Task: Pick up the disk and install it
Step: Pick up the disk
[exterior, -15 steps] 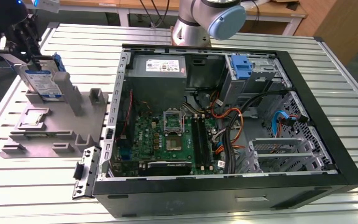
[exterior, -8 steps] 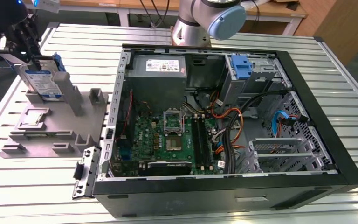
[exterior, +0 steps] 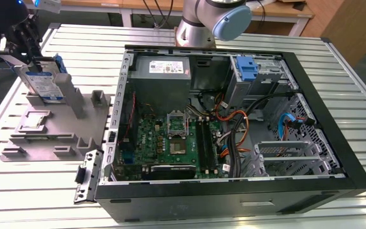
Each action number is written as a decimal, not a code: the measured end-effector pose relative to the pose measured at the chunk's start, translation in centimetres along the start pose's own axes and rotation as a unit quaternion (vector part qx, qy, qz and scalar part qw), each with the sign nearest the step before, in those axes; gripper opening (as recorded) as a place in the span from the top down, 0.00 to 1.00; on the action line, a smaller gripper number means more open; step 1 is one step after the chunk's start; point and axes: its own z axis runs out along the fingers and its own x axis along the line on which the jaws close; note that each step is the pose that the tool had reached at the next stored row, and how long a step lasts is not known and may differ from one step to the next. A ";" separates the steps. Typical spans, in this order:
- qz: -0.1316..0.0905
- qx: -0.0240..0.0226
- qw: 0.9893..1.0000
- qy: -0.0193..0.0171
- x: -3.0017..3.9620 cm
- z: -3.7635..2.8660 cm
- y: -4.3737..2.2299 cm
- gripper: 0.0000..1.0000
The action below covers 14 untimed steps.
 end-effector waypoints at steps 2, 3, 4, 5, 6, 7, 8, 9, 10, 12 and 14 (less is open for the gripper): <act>0.000 0.000 1.000 0.000 0.00 -0.05 0.01 0.65; 0.000 0.000 1.000 0.000 -0.01 -0.16 0.01 0.65; 0.000 0.000 1.000 0.000 -0.01 -0.30 0.01 0.65; 0.000 0.000 1.000 0.000 -0.02 -0.48 0.01 0.65; 0.000 0.000 1.000 0.000 -0.02 -0.64 0.01 0.65; 0.000 0.000 1.000 0.000 -0.03 -0.78 0.01 0.65; 0.000 0.000 1.000 0.000 -0.03 -0.90 0.01 0.65; 0.000 0.000 1.000 0.000 -0.04 -0.96 0.02 0.65; 0.000 0.000 1.000 0.000 -0.04 -0.96 0.01 0.65; 0.000 0.000 1.000 0.000 -0.04 -0.98 0.01 0.65; 0.000 0.000 1.000 0.000 -0.04 -0.99 0.01 0.65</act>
